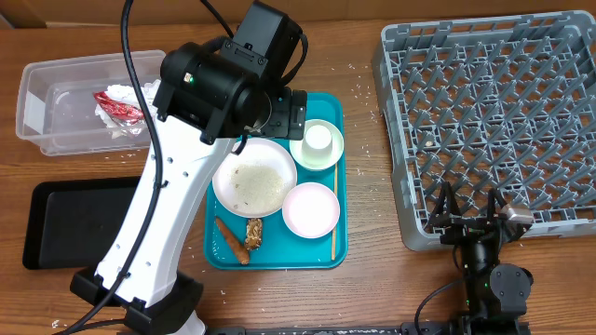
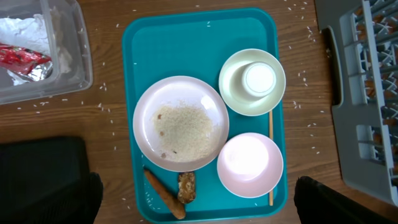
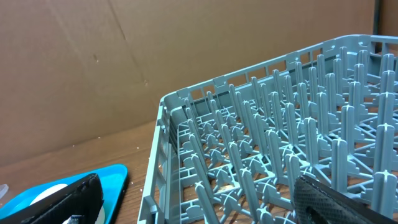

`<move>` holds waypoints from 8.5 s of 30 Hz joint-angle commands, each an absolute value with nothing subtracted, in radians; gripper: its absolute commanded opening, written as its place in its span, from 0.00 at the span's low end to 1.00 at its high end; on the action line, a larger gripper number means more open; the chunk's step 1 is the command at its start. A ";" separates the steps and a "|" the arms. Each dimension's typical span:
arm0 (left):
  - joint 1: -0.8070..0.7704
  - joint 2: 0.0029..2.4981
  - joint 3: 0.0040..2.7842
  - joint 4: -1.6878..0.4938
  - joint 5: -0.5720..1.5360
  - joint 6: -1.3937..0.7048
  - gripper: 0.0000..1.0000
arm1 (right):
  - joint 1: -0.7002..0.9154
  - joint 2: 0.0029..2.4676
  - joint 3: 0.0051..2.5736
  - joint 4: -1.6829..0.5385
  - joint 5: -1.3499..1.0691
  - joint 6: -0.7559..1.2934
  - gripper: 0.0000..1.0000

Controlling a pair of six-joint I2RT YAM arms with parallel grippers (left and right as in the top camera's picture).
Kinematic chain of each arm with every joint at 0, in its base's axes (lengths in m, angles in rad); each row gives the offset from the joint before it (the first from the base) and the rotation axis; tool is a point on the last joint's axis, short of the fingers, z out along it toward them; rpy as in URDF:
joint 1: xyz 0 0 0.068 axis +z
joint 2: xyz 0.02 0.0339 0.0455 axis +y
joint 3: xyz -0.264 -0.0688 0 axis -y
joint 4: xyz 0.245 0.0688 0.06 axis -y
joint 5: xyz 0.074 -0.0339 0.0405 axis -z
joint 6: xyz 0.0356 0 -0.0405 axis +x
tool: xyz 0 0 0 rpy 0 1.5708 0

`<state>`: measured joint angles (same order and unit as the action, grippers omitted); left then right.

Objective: Sort waste into correct bins and load items into the dishwasher

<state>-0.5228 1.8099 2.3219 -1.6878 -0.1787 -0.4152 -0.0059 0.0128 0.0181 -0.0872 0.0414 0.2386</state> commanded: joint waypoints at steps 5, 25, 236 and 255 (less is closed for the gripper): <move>-0.511 1.811 2.304 -1.689 -0.129 -0.418 1.00 | -0.007 0.003 0.008 -0.081 0.047 0.236 1.00; -0.511 1.812 1.920 -1.523 -0.009 -0.418 0.50 | -0.007 0.003 0.008 -0.081 0.047 0.236 1.00; 0.001 1.812 1.830 -1.337 -0.141 -0.651 1.00 | 0.184 2.160 2.601 -1.487 0.212 0.388 0.45; 0.001 1.812 1.830 -1.337 -0.141 -0.651 1.00 | -0.341 2.164 2.321 -1.479 -0.022 0.453 0.67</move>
